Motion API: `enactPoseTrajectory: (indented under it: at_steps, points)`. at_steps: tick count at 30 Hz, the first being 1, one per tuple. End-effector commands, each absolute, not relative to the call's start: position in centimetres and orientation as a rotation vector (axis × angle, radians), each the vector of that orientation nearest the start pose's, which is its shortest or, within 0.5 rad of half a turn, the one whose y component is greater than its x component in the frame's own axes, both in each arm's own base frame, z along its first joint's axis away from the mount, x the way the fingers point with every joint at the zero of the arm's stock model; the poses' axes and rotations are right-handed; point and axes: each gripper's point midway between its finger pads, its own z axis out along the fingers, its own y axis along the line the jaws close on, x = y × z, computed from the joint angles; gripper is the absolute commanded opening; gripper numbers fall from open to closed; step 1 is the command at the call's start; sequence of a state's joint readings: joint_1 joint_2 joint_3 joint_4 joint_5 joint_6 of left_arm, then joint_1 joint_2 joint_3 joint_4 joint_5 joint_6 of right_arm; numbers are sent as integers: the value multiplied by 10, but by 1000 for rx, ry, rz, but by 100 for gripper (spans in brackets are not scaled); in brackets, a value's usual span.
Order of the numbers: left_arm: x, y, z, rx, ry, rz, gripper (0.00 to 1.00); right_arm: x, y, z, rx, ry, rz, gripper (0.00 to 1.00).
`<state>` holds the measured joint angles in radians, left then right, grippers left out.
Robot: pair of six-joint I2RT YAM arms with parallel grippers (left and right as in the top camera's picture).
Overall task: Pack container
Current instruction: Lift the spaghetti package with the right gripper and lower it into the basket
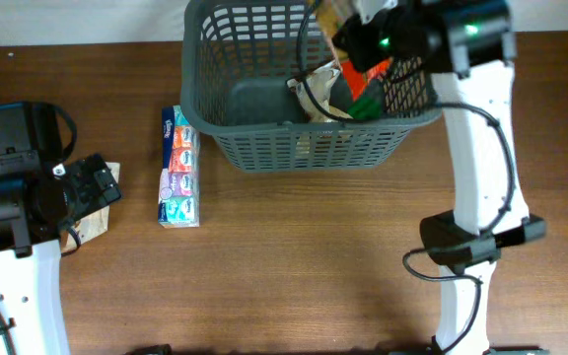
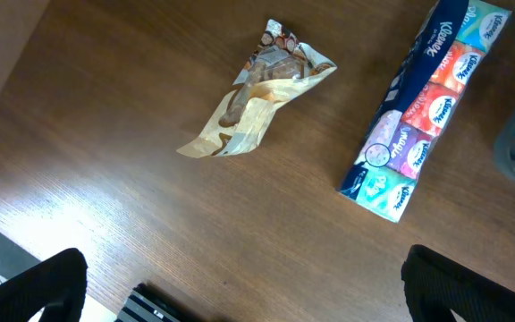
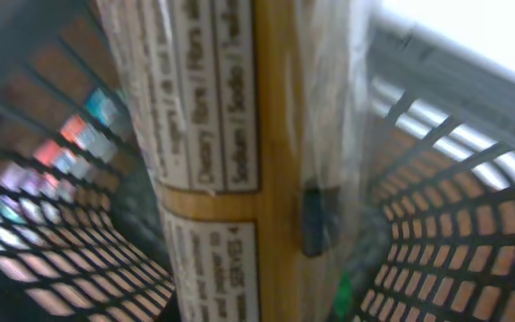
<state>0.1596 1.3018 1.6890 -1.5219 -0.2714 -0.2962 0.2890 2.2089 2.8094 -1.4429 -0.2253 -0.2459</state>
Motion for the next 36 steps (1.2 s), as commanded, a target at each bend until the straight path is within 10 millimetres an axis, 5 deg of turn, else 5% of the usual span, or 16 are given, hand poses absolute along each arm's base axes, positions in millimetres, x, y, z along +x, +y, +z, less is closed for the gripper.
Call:
enactPoseTrajectory:
  at_steps: [1, 7, 20, 36]
  points:
    - [246, 87, 301, -690, 2578, 315, 100, 476, 183, 323, -917, 2235, 220, 4]
    - [246, 86, 301, -690, 2579, 315, 100, 478, 183, 276, -1124, 2271, 175, 4]
    - [245, 86, 300, -690, 2581, 316, 100, 490, 173, 243, -1204, 2313, 67, 4]
    - [245, 86, 300, -690, 2582, 316, 100, 497, 168, 170, -1278, 2455, 106, 4]
